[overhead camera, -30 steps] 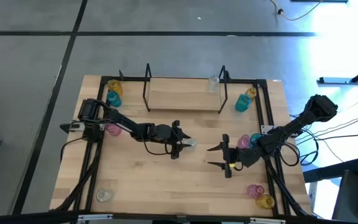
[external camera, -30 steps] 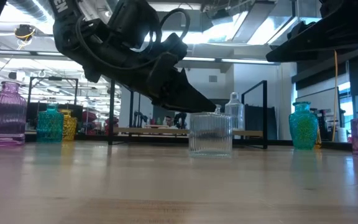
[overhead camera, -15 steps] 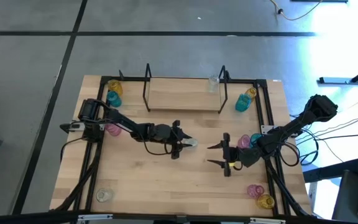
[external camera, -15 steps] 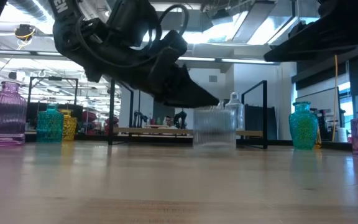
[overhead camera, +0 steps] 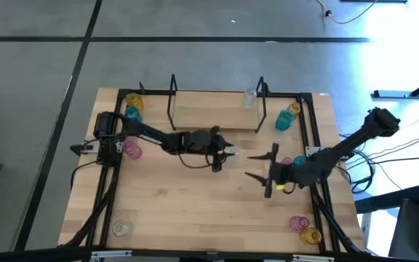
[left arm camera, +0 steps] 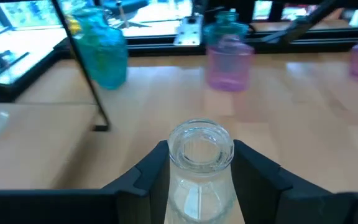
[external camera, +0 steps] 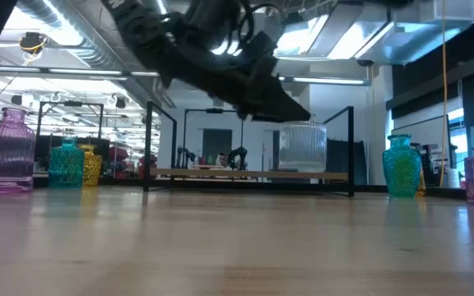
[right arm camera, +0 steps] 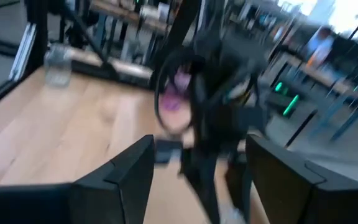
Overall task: Sort vases onto shelf
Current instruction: Put the right transparent vase on the shelf aligned with the other transparent vase
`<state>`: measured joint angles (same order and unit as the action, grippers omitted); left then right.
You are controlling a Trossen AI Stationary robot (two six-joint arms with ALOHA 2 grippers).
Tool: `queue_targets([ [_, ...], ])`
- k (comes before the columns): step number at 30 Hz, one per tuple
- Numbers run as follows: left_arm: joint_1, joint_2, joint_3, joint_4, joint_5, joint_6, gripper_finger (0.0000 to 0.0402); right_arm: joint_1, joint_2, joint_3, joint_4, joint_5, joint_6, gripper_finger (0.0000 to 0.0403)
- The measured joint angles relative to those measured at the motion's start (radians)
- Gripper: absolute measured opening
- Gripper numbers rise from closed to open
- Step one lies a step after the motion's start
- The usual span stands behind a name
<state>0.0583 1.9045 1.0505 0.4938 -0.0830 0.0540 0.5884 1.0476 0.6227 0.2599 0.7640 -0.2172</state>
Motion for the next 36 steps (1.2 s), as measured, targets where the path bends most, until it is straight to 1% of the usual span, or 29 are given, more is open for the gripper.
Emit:
queue_targets([
  [3, 0.038, 0.0, 0.074, -0.072, 0.001, 0.046, 0.0137, -0.013, -0.083, 0.032, -0.028, 0.004, -0.088, 0.0237],
  [5, 0.069, 0.0, 0.118, -0.101, 0.021, 0.083, 0.0137, -0.04, -0.126, 0.04, -0.052, 0.004, -0.113, 0.0237],
  [9, 0.151, 0.0, 0.192, -0.122, 0.127, 0.113, 0.0137, -0.119, -0.193, 0.04, -0.107, 0.004, -0.121, 0.0237],
  [13, 0.234, 0.0, 0.215, -0.112, 0.215, 0.116, 0.0137, -0.203, -0.207, 0.04, -0.146, -0.011, -0.122, 0.0237],
  [16, 0.289, 0.001, 0.215, -0.09, 0.256, 0.142, 0.0137, -0.271, -0.207, 0.04, -0.144, -0.085, -0.148, 0.0237],
  [19, 0.329, 0.023, 0.237, -0.084, 0.279, 0.162, 0.0137, -0.354, -0.206, 0.04, -0.132, -0.196, -0.171, 0.0237],
  [22, 0.355, 0.074, 0.294, -0.135, 0.331, 0.159, 0.0137, -0.436, -0.204, 0.04, -0.1, -0.313, -0.179, 0.0237],
  [24, 0.361, 0.116, 0.346, -0.174, 0.36, 0.151, 0.0137, -0.477, -0.204, 0.04, -0.088, -0.368, -0.18, 0.0237],
  [26, 0.361, 0.156, 0.398, -0.196, 0.363, 0.143, 0.0137, -0.509, -0.204, 0.04, -0.089, -0.398, -0.18, 0.0237],
  [31, 0.354, 0.249, 0.511, -0.22, 0.33, 0.14, 0.0137, -0.532, -0.203, 0.039, -0.09, -0.398, -0.181, 0.0237],
  [36, 0.361, 0.3, 0.567, -0.241, 0.314, 0.166, 0.0137, -0.53, -0.203, 0.039, -0.122, -0.4, -0.183, 0.0237],
])
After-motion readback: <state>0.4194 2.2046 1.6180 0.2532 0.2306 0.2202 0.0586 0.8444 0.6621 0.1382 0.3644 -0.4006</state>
